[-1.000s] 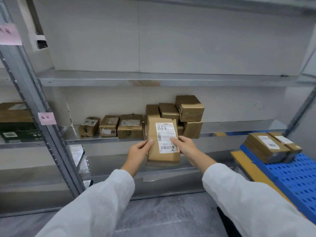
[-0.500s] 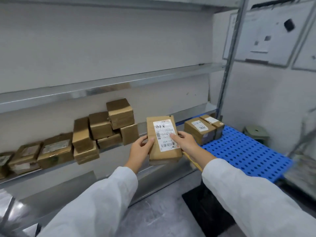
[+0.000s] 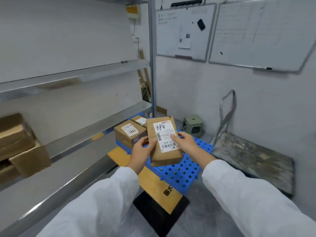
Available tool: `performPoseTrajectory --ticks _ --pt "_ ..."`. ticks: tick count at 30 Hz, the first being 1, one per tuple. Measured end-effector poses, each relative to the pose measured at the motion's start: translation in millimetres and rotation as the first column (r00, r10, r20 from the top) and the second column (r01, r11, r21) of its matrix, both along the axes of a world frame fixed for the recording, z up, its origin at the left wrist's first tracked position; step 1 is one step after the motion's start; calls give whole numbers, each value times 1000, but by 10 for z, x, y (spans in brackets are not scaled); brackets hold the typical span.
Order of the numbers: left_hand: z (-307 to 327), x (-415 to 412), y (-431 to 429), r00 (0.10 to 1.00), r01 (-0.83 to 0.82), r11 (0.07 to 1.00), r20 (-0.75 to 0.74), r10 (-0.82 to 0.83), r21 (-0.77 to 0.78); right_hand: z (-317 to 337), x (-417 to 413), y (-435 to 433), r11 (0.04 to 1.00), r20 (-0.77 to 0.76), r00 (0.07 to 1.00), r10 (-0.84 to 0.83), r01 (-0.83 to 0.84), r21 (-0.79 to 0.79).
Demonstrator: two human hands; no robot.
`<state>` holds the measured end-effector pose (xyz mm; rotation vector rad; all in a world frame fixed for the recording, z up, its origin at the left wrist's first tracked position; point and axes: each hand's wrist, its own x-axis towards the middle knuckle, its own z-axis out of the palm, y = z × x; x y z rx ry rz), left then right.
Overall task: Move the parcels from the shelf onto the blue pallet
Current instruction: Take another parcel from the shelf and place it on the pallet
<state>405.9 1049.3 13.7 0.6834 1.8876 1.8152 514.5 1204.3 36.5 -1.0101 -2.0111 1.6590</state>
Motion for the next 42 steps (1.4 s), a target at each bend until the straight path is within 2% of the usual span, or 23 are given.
performPoseTrajectory --ticks 7,13,17,27,32,37,42 --pt "-126 81 782 998 68 997 6 -67 -35 -132 133 722 997 28 996 -79 79 25" --pt "-262 -218 1438 999 42 998 31 -41 -45 -152 -202 1395 998 57 998 -33 30 58" --pt "-303 -627 1901 1000 -31 998 2 31 -48 -157 -659 1871 997 73 997 -11 5 73" --pt "-370 -1231 2558 971 -225 972 68 230 -71 -187 -1606 2633 981 103 978 183 -189 54" --pt "-424 -1547 2744 932 -363 920 -41 361 -147 -271 -2084 2846 960 116 958 263 -271 69" --pt "-514 -1965 3006 897 -440 871 -74 435 -220 -327 -2639 3129 927 130 924 358 -369 67" --pt "-618 -2329 3197 845 -534 784 -182 503 -317 -487 -3196 3346 886 151 880 451 -462 48"
